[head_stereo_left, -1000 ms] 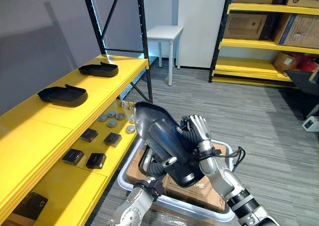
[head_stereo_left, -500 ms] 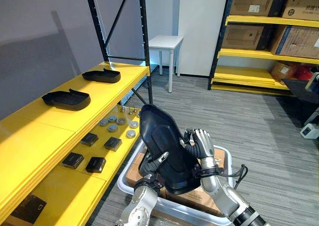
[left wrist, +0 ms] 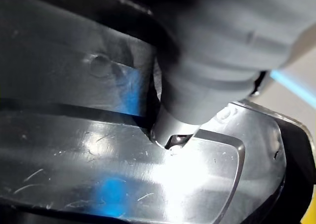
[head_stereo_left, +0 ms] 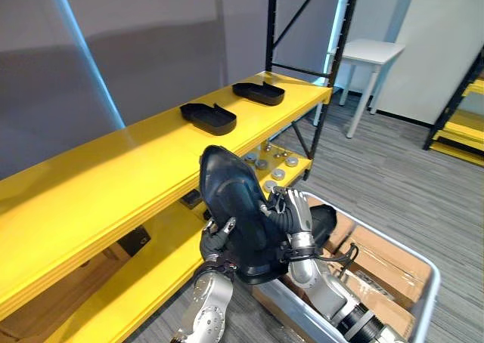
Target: Walk over and take plastic housings, then place them on the shelf
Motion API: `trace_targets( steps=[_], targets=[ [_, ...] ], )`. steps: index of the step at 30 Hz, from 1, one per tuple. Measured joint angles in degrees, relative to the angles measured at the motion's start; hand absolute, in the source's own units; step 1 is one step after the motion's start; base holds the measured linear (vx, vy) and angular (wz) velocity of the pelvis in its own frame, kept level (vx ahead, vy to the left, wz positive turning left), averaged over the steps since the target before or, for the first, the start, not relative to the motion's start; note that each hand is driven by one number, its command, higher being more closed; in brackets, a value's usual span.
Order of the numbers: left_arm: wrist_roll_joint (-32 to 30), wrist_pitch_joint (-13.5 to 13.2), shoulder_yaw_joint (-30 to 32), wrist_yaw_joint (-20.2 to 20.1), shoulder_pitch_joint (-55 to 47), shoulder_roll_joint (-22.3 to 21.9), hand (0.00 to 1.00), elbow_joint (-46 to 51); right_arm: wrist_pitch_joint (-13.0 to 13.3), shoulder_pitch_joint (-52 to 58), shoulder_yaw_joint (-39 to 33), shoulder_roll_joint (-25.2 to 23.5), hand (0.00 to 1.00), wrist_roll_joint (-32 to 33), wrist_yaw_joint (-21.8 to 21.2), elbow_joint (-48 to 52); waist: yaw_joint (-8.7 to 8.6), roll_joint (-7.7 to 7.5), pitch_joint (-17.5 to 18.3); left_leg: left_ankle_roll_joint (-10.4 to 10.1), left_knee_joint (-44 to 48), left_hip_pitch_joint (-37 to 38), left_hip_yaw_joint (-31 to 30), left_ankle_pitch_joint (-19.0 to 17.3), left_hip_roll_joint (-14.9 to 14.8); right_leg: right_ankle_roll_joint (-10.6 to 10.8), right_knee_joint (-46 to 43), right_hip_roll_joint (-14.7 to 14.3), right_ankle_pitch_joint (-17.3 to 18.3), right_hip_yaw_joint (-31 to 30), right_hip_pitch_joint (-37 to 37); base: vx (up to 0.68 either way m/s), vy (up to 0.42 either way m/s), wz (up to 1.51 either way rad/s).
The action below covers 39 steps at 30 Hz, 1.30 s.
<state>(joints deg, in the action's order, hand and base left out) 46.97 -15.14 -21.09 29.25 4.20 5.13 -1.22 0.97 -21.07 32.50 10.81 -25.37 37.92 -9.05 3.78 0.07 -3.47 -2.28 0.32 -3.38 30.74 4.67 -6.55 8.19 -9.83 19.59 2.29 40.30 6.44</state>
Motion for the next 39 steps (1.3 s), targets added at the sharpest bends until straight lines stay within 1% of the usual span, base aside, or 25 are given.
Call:
trace_targets(
  steps=[1,2,3,4,5,6,7,8,9,11,12,13,14,15,16,18,20,21,23,24,28,30,31,35,39],
  targets=[
    [-1.3,0.6,-0.1,0.0,-0.1,-0.2,1.00,0.0,0.4,1.3,-0.6,0.2,0.00,1.1,0.0,0.7,-0.24,0.19,0.0,0.7,-0.1,1.2,-2.9,-0.6,1.7,-0.6,-9.1,4.2,0.5,0.8,-0.2,0.20,0.269,1.54],
    [-4.3,1.1,0.0,-0.1,-0.1,0.5,1.00,0.3,1.3,2.9,-1.1,0.0,0.00,2.8,-0.5,1.9,-0.60,-0.91,-0.4,1.6,0.1,3.4,-6.9,-1.3,4.0,-3.1,-22.5,10.1,-1.1,-1.2,-1.3,0.19,0.270,1.56],
    [-6.0,1.3,0.3,-0.1,-0.1,1.0,1.00,0.5,1.8,3.1,-1.2,-0.2,0.00,3.0,-0.8,1.9,-0.78,-1.54,-0.7,2.1,0.2,4.3,-8.6,-1.9,4.7,-6.1,-27.4,11.6,-3.2,-3.8,-2.6,0.14,0.229,1.52],
    [-9.6,1.7,1.2,-0.2,-0.1,1.7,1.00,1.4,2.9,3.4,-1.9,-0.6,0.00,3.1,-2.0,1.8,-1.19,-2.48,-0.8,2.4,0.1,4.9,-11.5,-2.8,5.6,-10.2,-33.5,12.2,-8.1,-10.1,-5.3,0.13,0.090,1.43],
    [-15.3,2.4,2.4,-0.3,-0.1,3.0,1.00,3.4,4.8,4.0,-3.4,-1.6,0.00,3.1,-3.6,1.8,-1.68,-2.92,-0.9,3.2,0.2,4.8,-15.7,-3.2,5.6,-7.7,-40.9,9.8,-5.3,-18.7,-9.8,0.14,0.020,1.43],
    [-18.1,2.4,3.1,-0.3,-0.1,3.5,1.00,4.4,5.6,4.1,-3.9,-2.2,0.00,3.2,-4.2,1.9,-2.06,-3.01,-1.0,3.3,0.2,4.8,-17.5,-3.3,5.4,-6.8,-43.8,7.3,-1.2,-22.2,-11.9,0.21,-0.085,1.73],
    [-24.7,2.6,4.4,-0.2,0.1,3.5,1.00,5.8,7.2,5.1,-5.1,-2.7,0.00,3.9,-5.7,2.2,-2.93,-2.72,-1.2,3.4,0.2,4.7,-21.9,-3.3,5.0,-6.4,-44.4,1.8,4.1,-26.3,-14.1,0.17,-0.114,1.83],
    [-33.3,2.9,4.6,0.3,0.4,3.6,1.00,7.2,8.7,7.4,-6.4,-2.5,0.00,5.6,-7.1,3.6,-3.15,-2.76,-1.2,3.4,0.2,4.8,-25.9,-3.3,5.2,-5.6,-39.1,-2.8,7.3,-29.1,-15.2,0.22,-0.127,1.86],
    [-36.4,3.0,4.6,0.4,0.5,3.7,1.00,8.0,9.5,8.5,-7.0,-2.5,0.00,6.0,-7.7,4.0,-3.15,-2.75,-1.2,3.3,0.1,4.8,-27.4,-3.2,5.3,-5.4,-35.5,-4.5,8.1,-30.0,-15.6,0.19,-0.109,1.70],
    [-47.5,3.8,5.2,0.7,0.7,4.3,1.00,11.2,11.7,12.2,-8.1,-2.3,0.00,8.8,-10.6,6.4,-3.49,-2.73,-1.5,2.7,0.3,4.6,-33.2,-3.2,5.9,-5.1,-19.6,-9.9,8.7,-35.9,-17.2,0.19,-0.155,1.47],
    [-50.0,3.8,5.3,0.7,0.8,4.5,1.00,11.8,12.3,13.3,-8.4,-2.3,0.00,10.2,-12.0,7.1,-3.75,-2.74,-1.5,2.3,0.5,4.5,-34.7,-3.3,6.0,-5.1,-15.3,-10.9,8.6,-37.6,-17.1,0.14,-0.183,1.44],
    [-53.4,3.8,5.3,0.3,0.8,4.9,1.00,13.2,12.7,16.0,-9.5,-2.4,0.00,12.3,-14.5,9.0,-4.00,-3.89,-1.6,1.1,1.5,4.4,-37.0,-4.0,7.1,-5.8,-7.1,-11.7,4.4,-39.9,-16.2,0.10,-0.161,1.09],
    [-54.9,3.8,5.4,0.2,0.8,5.5,1.00,14.3,12.7,17.2,-10.0,-2.5,0.00,13.7,-15.7,9.9,-3.91,-5.25,-1.7,0.3,1.9,4.5,-37.6,-4.7,8.4,-6.0,-4.6,-10.9,-0.6,-40.6,-16.0,0.13,-0.207,1.08],
    [-57.7,3.4,6.1,0.1,0.0,5.3,1.00,15.9,12.7,19.0,-10.8,-2.0,0.00,16.3,-17.7,10.5,-3.98,-4.50,-2.4,-0.7,2.3,5.0,-38.6,-5.7,8.7,-3.2,-5.1,-10.5,-1.5,-39.8,-15.3,0.15,-0.194,0.70],
    [-59.7,3.3,6.2,-0.7,-0.7,4.9,1.00,17.7,12.7,20.6,-12.5,-1.0,0.00,18.0,-19.2,10.9,-4.10,-2.94,-2.3,-1.4,3.3,4.2,-38.7,-6.3,6.9,-3.7,-1.2,-11.7,-1.9,-38.0,-13.3,0.16,-0.163,0.46],
    [-62.2,2.6,7.6,-1.4,-1.8,4.8,1.00,20.2,12.7,22.0,-14.8,-0.4,0.00,19.4,-21.2,11.7,-3.63,-1.63,-2.1,-2.4,3.2,4.1,-38.5,-7.1,4.4,-4.5,5.0,-14.3,-4.7,-37.4,-10.4,0.22,-0.130,0.02],
    [-64.8,2.4,9.4,-1.9,-2.0,4.5,1.00,20.3,12.8,24.7,-18.2,-0.4,0.00,21.9,-23.2,16.4,-3.88,-1.68,-2.1,-3.2,2.9,4.0,-39.1,-7.6,3.0,-5.3,8.0,-15.7,-5.7,-36.0,-8.9,0.16,-0.093,0.12],
    [-65.9,2.6,10.6,-2.2,-2.1,4.6,1.00,20.1,13.0,26.1,-20.4,0.0,0.00,23.8,-24.5,19.6,-4.70,-1.61,-2.1,-3.2,2.9,3.5,-39.9,-7.6,2.7,-5.4,8.6,-15.9,-5.7,-34.8,-8.4,0.13,-0.068,0.36],
    [-66.7,2.9,11.8,-2.1,-1.5,4.6,1.00,19.9,13.9,27.3,-24.0,0.2,0.00,30.4,-27.7,23.4,-5.68,-1.56,-2.1,-3.3,2.9,2.4,-40.1,-7.3,2.5,-5.4,9.3,-15.9,-5.7,-33.0,-8.3,0.13,-0.057,0.42],
    [-67.7,3.2,12.5,-2.0,-0.7,4.6,1.00,18.8,14.6,28.4,-26.2,-0.1,0.00,37.1,-29.8,25.9,-5.83,-1.56,-2.1,-3.3,2.4,2.3,-39.7,-6.8,2.5,-5.4,9.3,-15.7,-5.7,-32.3,-8.3,0.07,-0.005,0.29],
    [-68.4,5.3,17.0,-2.1,0.1,4.6,1.00,14.6,16.2,31.5,-31.0,-2.4,0.00,52.9,-35.5,32.8,-6.50,-1.51,-2.0,-2.9,0.3,3.4,-37.5,-6.0,2.6,-5.4,9.4,-15.2,-5.5,-32.6,-8.2,0.03,0.024,-0.02],
    [-65.6,5.5,18.9,-2.4,0.4,4.6,1.00,12.5,16.4,32.4,-32.7,-2.8,0.00,56.9,-37.1,35.7,-7.11,-1.46,-2.0,-2.9,-0.7,4.1,-36.1,-6.0,2.7,-5.3,9.4,-15.0,-5.4,-33.5,-8.4,0.00,0.037,-0.21],
    [-62.7,5.6,20.1,-2.5,0.9,4.6,1.00,11.0,16.6,32.6,-33.7,-2.8,0.00,58.2,-37.5,36.9,-8.07,-1.48,-1.9,-2.9,-1.4,4.4,-34.7,-6.0,2.7,-5.3,9.4,-14.9,-5.3,-33.9,-8.5,0.00,0.039,-0.24],
    [-47.4,6.0,22.0,-3.7,6.5,4.9,1.00,4.1,16.6,33.1,-36.3,-2.7,0.00,58.8,-37.4,38.0,-9.42,-1.30,-0.7,-2.8,-2.4,4.7,-30.9,-6.3,2.5,-5.3,9.6,-15.1,-5.5,-36.3,-9.8,0.02,0.036,-0.30],
    [-20.6,5.3,21.9,-6.9,14.7,6.4,1.00,-3.5,15.5,33.5,-36.8,-2.3,0.00,58.8,-37.0,37.5,-11.59,-1.03,-0.1,-2.6,-2.6,4.8,-28.1,-5.8,2.5,-5.1,9.6,-15.3,-6.0,-38.2,-10.8,0.07,0.044,-0.24]
  ],
)
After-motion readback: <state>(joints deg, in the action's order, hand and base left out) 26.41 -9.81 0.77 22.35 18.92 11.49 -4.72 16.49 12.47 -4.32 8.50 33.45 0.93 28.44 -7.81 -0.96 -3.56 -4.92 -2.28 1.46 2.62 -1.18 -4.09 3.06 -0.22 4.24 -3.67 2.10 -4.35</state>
